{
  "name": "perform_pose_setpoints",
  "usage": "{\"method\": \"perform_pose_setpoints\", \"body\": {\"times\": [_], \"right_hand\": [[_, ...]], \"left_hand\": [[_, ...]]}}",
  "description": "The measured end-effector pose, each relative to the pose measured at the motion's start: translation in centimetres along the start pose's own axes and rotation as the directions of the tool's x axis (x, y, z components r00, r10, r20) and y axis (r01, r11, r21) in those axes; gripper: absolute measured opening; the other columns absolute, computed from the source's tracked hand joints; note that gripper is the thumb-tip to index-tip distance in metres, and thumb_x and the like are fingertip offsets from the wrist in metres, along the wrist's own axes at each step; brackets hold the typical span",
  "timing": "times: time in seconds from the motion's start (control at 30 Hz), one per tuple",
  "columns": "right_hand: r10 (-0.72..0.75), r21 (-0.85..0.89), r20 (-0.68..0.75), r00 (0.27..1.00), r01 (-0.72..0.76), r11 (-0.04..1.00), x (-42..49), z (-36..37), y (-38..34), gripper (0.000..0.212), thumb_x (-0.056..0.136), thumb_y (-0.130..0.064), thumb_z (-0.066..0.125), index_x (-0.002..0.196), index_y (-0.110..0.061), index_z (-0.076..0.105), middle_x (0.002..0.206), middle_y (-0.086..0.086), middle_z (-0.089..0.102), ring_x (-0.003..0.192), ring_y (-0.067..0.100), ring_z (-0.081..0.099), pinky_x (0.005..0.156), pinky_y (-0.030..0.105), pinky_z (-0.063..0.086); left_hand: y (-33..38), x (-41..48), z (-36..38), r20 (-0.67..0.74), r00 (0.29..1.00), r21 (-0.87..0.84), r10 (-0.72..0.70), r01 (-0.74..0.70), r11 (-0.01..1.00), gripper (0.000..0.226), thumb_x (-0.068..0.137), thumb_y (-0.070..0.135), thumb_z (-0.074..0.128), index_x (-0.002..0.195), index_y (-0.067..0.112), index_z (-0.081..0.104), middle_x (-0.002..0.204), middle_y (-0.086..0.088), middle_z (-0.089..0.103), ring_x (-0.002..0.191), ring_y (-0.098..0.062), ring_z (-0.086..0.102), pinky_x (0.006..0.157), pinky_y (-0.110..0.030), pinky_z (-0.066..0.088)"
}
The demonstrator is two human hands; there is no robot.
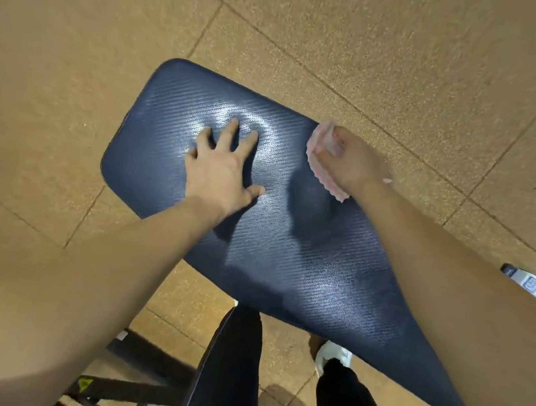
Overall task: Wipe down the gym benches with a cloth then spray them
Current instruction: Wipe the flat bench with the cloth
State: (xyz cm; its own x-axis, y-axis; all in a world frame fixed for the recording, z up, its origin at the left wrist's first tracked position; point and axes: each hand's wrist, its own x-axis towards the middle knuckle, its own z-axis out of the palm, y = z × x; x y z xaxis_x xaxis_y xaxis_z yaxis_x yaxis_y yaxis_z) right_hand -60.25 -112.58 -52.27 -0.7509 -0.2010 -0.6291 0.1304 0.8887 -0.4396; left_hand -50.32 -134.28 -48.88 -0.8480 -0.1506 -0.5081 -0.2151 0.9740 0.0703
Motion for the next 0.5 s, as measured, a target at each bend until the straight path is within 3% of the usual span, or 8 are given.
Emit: {"method": "perform_pose_setpoints", "body": {"times": [0.17, 0.33, 0.5], "right_hand": [[-0.062, 0.012, 0.028, 0.998, 0.062, 0.998, 1.8, 0.8, -3.4, 0.041, 0.099, -0.059, 0.039, 0.123, -0.033, 0.06, 0.11, -0.002, 0.071, 0.101, 0.026, 0.066, 0.095, 0.047, 0.051], [-0.043, -0.092, 0.042, 0.998, 0.047, 0.995, 3.7, 1.5, -5.5, 0.043, 0.093, -0.055, 0.023, 0.096, -0.031, 0.058, 0.089, -0.001, 0.063, 0.093, 0.033, 0.062, 0.099, 0.055, 0.046], [-0.069, -0.074, 0.075, 0.995, 0.075, 0.994, 3.9, 1.3, -4.9, 0.04, 0.087, -0.053, 0.035, 0.116, -0.038, 0.059, 0.099, -0.003, 0.066, 0.097, 0.031, 0.063, 0.097, 0.054, 0.046]], "left_hand": [[0.1, 0.4, 0.0, 0.035, 0.999, 0.002, -0.004, 0.004, 1.0, 0.102, 0.076, 0.069, 0.074, 0.158, 0.037, 0.021, 0.169, -0.001, 0.012, 0.149, -0.046, 0.018, 0.111, -0.067, 0.036], [0.1, 0.4, 0.1, 0.027, 1.0, 0.01, -0.006, 0.006, 1.0, 0.103, 0.076, 0.069, 0.074, 0.158, 0.037, 0.021, 0.169, -0.001, 0.014, 0.149, -0.047, 0.019, 0.11, -0.068, 0.036], [-0.2, 0.3, 0.6, 0.007, 1.0, 0.013, -0.013, 0.013, 1.0, 0.101, 0.077, 0.074, 0.069, 0.158, 0.039, 0.022, 0.17, 0.001, 0.014, 0.15, -0.046, 0.019, 0.112, -0.064, 0.038]]}}
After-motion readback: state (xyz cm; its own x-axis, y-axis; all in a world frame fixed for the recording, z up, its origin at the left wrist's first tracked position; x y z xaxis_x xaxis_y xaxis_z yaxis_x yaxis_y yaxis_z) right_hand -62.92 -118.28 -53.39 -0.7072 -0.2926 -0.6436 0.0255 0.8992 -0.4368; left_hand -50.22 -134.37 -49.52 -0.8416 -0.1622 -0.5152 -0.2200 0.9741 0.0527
